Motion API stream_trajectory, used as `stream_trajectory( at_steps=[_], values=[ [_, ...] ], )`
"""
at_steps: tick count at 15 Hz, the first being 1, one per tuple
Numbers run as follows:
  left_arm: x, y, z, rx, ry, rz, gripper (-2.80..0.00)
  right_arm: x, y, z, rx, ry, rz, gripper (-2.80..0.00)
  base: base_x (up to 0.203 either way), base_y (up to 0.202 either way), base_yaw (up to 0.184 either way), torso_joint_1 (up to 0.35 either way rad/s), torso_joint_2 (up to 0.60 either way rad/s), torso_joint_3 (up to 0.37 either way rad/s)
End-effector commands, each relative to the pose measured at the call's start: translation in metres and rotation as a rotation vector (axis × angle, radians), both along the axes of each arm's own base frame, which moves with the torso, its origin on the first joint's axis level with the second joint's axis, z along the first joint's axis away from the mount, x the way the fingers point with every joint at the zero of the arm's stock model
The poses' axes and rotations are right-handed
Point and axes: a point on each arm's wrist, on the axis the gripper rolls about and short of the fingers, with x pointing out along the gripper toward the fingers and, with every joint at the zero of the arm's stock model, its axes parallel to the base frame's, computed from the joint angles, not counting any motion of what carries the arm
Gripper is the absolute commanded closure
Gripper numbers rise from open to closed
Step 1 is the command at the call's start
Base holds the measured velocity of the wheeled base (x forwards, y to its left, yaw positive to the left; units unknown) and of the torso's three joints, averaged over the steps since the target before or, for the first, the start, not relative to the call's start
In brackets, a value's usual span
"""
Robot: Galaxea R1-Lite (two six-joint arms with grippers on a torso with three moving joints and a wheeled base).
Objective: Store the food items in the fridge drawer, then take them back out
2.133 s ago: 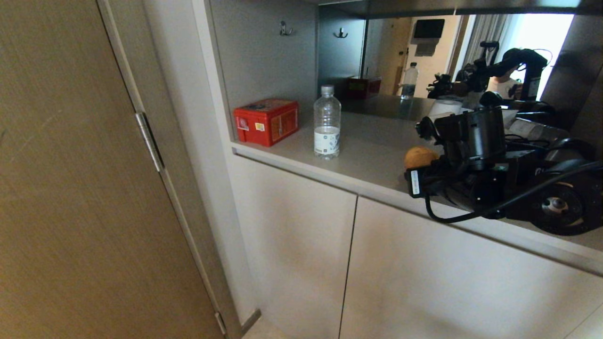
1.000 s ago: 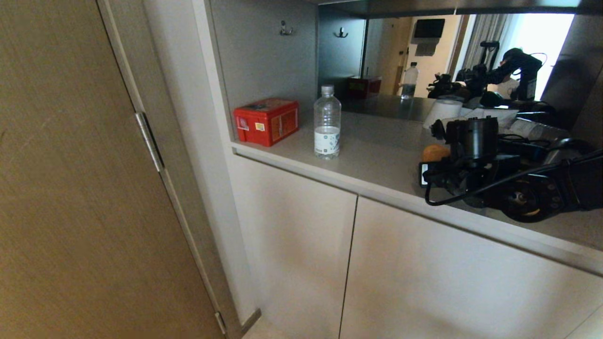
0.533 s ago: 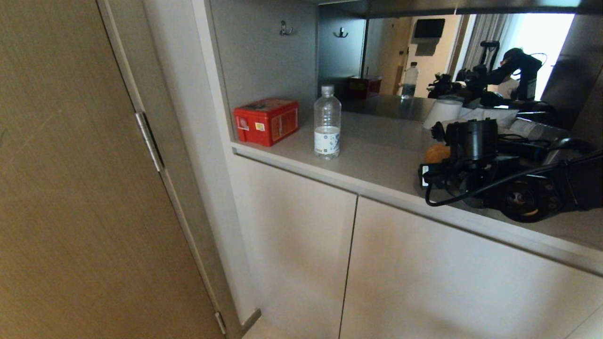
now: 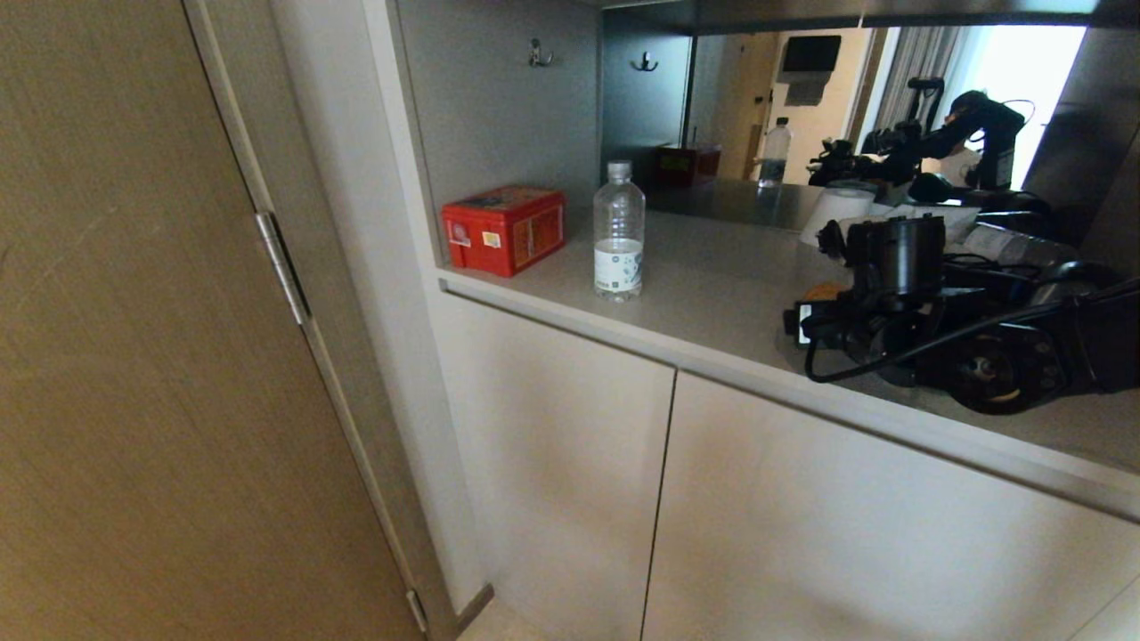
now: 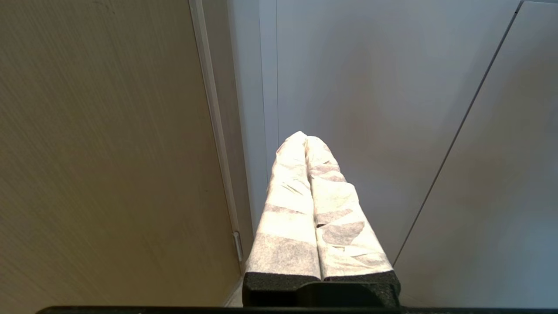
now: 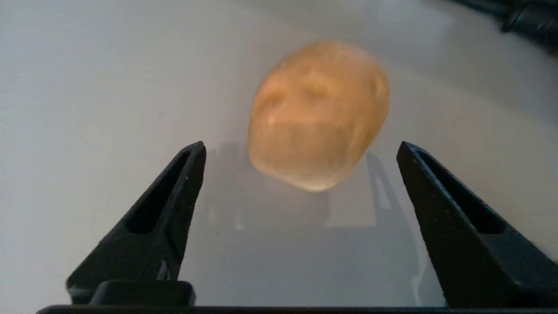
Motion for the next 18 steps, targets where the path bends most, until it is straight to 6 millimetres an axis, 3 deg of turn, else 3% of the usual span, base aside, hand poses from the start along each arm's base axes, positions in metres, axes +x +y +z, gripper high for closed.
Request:
stream_trajectory(
  at_steps=[1,7,10,11,18],
  values=[
    [0.001,0.000,-0.003,0.000,0.008,0.000,0.00,-0.002,0.000,0.007,0.004,-0.021,-0.003,-2.80,0.000,0.000,0.000,0.000,0.00,0.000],
    [0.001,0.000,-0.003,0.000,0.008,0.000,0.00,-0.021,-0.006,0.034,0.014,-0.081,-0.004,-2.80,0.000,0.000,0.000,0.000,0.00,0.000],
    [0.001,0.000,-0.003,0.000,0.008,0.000,0.00,-0.037,-0.010,0.036,0.010,-0.076,0.001,-2.80,0.000,0.000,0.000,0.000,0.00,0.000],
    [0.001,0.000,-0.003,0.000,0.008,0.000,0.00,-0.048,-0.012,0.036,0.010,-0.070,0.007,0.00,0.000,0.000,0.000,0.000,0.00,0.000],
    [0.001,0.000,-0.003,0.000,0.008,0.000,0.00,-0.171,-0.044,0.034,0.027,-0.084,0.117,0.00,0.000,0.000,0.000,0.000,0.00,0.000]
  ],
)
